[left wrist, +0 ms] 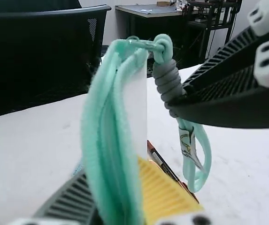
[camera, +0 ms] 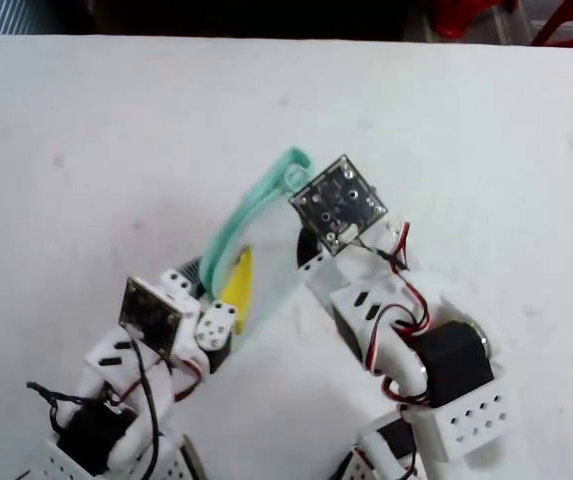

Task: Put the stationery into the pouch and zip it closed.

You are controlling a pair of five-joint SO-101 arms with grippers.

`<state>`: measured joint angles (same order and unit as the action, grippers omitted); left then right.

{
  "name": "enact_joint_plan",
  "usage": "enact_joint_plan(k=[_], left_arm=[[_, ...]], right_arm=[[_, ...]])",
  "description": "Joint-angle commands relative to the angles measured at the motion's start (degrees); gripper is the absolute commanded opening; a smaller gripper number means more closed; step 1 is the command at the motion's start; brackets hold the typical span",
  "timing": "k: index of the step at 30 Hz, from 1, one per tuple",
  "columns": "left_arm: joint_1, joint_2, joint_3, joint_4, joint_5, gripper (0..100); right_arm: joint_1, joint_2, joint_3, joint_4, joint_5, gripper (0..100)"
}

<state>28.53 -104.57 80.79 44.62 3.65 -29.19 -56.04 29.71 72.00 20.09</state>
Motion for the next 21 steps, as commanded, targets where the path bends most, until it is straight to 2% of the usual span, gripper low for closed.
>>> enact_joint_plan(k=[1, 5, 11, 21], left_arm=[[0.75, 0.13, -0.18, -1.32, -0.62, 2], [0.75, 0.13, -0.18, -1.32, -0.79, 2], [0.75, 0.13, -0.26, -1.32, -0.88, 2], [0.66, 0.13, -0.18, -2.02, -0.97, 2]], right_arm=[[-0.40, -0.92, -0.88, -0.66, -0.18, 1.9], [-7.78, -0.40, -4.92, 2.33, 0.09, 1.9], [-22.02, -0.04, -11.25, 8.40, 7.65, 1.9], [-26.68, 6.55, -12.22, 15.08, 11.16, 2.6]])
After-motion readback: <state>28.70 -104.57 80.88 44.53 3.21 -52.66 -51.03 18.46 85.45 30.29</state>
